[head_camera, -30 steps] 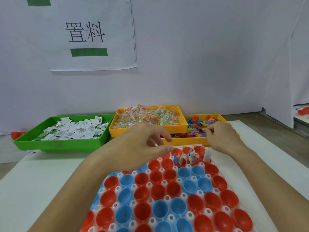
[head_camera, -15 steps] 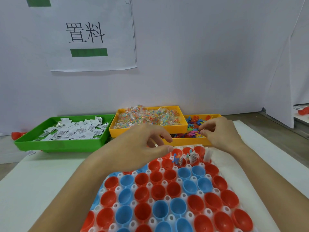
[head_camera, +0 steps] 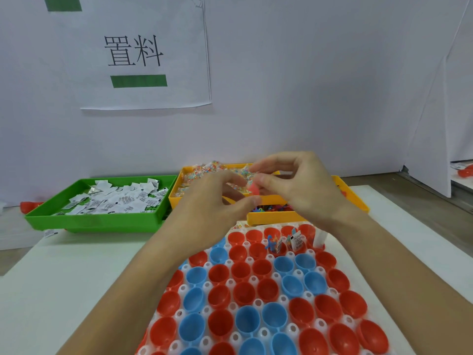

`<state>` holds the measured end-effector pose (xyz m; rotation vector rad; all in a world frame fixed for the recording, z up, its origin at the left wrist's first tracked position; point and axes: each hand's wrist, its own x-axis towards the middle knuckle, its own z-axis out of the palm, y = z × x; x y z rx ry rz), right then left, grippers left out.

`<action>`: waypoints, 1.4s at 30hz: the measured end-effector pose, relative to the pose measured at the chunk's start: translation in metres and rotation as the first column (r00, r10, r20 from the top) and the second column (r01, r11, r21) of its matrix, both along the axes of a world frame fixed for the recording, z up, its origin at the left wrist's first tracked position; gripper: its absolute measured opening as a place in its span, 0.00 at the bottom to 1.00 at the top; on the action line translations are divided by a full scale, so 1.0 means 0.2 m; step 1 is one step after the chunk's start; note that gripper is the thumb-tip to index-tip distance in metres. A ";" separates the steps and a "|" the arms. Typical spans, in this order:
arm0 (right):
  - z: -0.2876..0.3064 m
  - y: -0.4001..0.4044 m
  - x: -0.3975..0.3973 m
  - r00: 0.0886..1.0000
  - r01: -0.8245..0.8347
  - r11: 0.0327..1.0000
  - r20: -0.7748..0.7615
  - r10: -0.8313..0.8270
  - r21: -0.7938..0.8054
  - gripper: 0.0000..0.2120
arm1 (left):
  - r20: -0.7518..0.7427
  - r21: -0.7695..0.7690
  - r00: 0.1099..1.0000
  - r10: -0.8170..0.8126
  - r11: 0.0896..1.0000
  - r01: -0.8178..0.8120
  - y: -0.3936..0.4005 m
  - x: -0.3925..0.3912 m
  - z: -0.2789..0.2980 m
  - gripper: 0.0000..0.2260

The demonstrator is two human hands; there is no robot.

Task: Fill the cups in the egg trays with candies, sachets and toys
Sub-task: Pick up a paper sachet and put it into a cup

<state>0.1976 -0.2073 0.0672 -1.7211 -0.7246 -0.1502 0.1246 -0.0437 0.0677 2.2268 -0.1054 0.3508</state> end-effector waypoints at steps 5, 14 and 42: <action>0.03 0.04 -0.06 0.999 -0.053 0.998 -0.001 0.053 0.028 0.05 | 0.002 -0.163 1.000 0.022 0.986 -0.021 0.02 0.00 0.02 0.04; 0.06 -0.01 -0.03 0.997 -0.078 0.993 0.007 0.079 -0.087 0.05 | 0.014 -0.238 0.998 0.057 0.970 -0.053 0.02 -0.02 0.06 0.04; -0.10 0.01 0.03 0.991 0.019 0.719 0.107 0.077 -0.695 0.03 | -0.095 0.182 0.995 0.042 0.983 -0.024 0.11 0.00 0.02 0.04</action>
